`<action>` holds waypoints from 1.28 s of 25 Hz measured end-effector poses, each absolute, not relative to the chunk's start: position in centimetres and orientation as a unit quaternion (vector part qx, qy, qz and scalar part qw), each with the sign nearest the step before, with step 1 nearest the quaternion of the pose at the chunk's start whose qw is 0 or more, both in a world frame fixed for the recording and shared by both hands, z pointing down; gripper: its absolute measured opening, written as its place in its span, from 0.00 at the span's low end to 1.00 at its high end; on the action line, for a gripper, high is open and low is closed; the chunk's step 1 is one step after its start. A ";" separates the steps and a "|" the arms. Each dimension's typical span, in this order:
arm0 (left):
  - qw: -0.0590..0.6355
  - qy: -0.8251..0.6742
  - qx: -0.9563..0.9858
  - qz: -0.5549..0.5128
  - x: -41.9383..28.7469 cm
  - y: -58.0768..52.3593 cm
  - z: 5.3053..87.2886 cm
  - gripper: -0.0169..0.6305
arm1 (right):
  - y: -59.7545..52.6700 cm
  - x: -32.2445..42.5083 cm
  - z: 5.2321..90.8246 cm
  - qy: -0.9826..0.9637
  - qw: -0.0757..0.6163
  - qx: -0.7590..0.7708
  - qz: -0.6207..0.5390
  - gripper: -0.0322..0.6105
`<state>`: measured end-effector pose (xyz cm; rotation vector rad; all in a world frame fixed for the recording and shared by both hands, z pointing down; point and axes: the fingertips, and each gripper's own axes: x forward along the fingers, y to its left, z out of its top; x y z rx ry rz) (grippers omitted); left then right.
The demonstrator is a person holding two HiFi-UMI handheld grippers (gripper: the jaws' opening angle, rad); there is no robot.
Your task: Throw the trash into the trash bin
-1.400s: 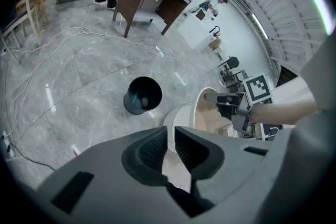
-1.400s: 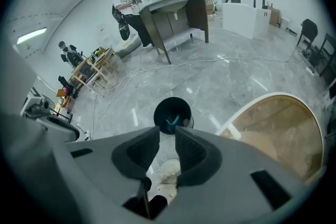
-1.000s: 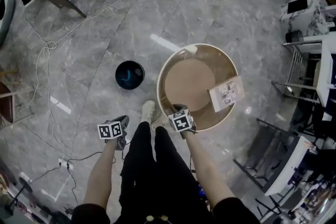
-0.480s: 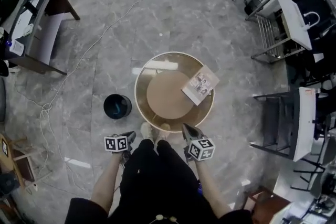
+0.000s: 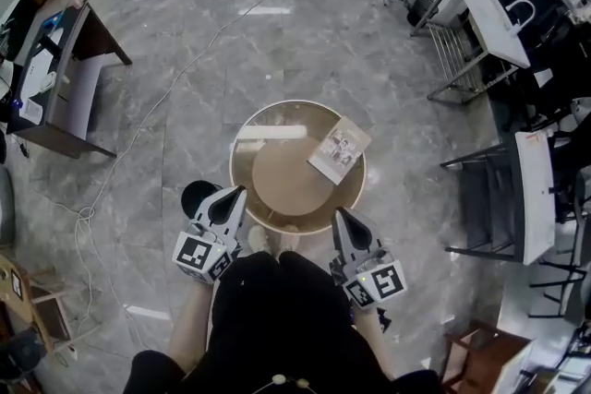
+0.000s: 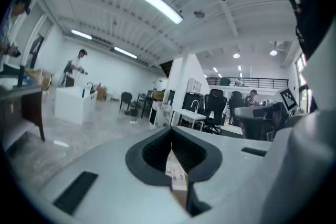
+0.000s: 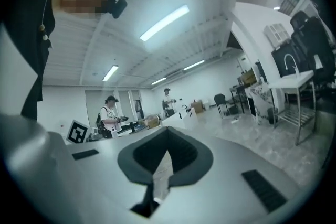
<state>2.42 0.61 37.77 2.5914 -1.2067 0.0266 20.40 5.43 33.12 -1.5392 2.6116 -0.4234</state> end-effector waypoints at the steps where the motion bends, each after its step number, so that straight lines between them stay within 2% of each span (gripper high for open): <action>1: 0.119 -0.420 0.899 -0.003 2.5 0.8 35.8 0.04 | 5.4 20.3 31.7 0.855 0.047 -0.502 -0.124 0.05; 5: 0.062 -0.428 0.900 -0.053 2.2 1.7 29.9 0.04 | 5.3 20.2 27.6 0.861 0.072 -0.496 -0.093 0.05; 9: 0.044 -0.439 0.895 -0.061 1.4 2.3 27.4 0.04 | 5.4 20.0 26.2 0.864 0.078 -0.491 -0.081 0.05; 32: 0.055 -0.444 0.892 -0.067 0.8 1.5 27.5 0.04 | 4.4 17.1 25.7 0.875 0.046 -0.480 -0.054 0.05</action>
